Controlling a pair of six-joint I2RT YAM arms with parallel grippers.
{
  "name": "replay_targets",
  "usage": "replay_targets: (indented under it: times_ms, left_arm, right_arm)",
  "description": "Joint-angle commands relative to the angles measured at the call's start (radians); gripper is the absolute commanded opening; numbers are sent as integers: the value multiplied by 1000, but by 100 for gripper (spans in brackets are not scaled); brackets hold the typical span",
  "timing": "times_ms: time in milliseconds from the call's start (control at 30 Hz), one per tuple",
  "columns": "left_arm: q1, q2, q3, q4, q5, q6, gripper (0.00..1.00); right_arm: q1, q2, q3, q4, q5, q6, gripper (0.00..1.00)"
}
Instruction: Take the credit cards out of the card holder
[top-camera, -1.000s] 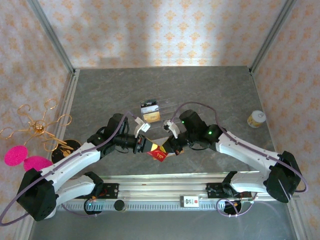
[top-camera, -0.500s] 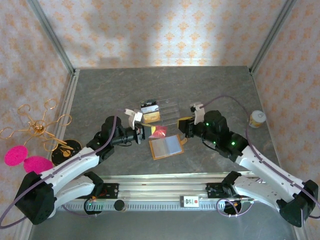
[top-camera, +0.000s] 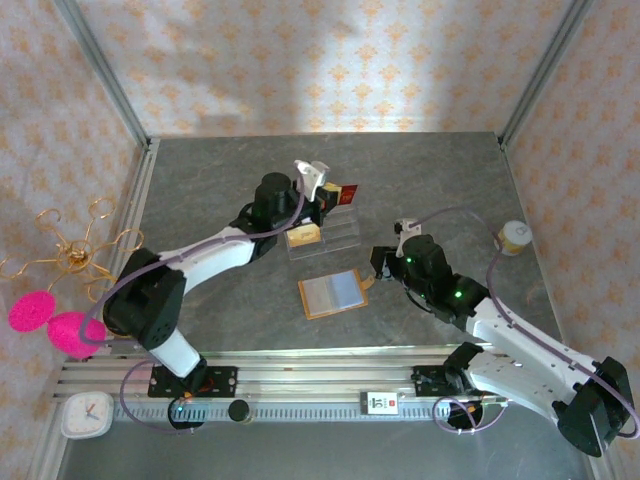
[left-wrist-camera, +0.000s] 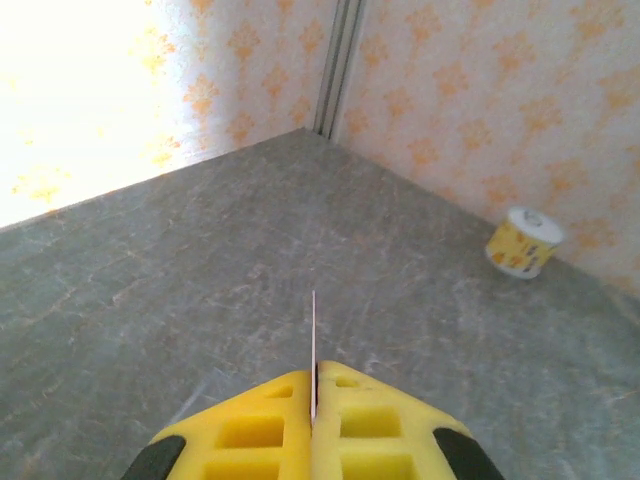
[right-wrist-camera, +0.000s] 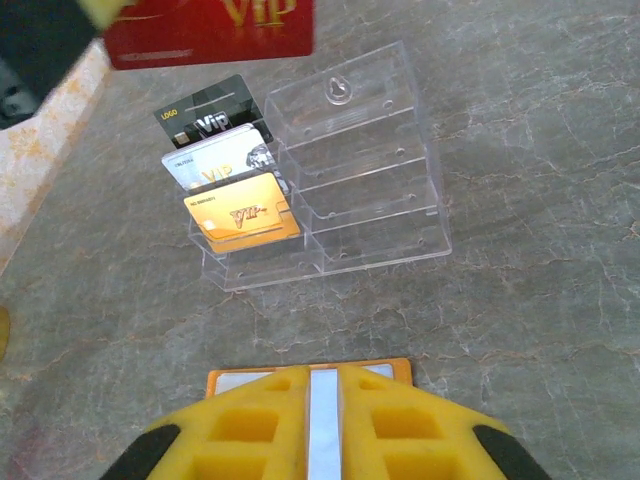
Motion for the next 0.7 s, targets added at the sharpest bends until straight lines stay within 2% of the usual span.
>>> replay_targets:
  times_ms: [0, 267, 667]
  left_arm:
    - [10, 60, 98, -81, -13, 130, 0]
    - [17, 174, 202, -132, -38, 190, 0]
    - [34, 236, 267, -189, 15, 229, 0]
  right_arm:
    - [-7, 5, 1, 37, 28, 9, 14]
    - [-21, 4, 5, 30, 28, 0, 14]
    - [-39, 0, 16, 23, 26, -20, 14]
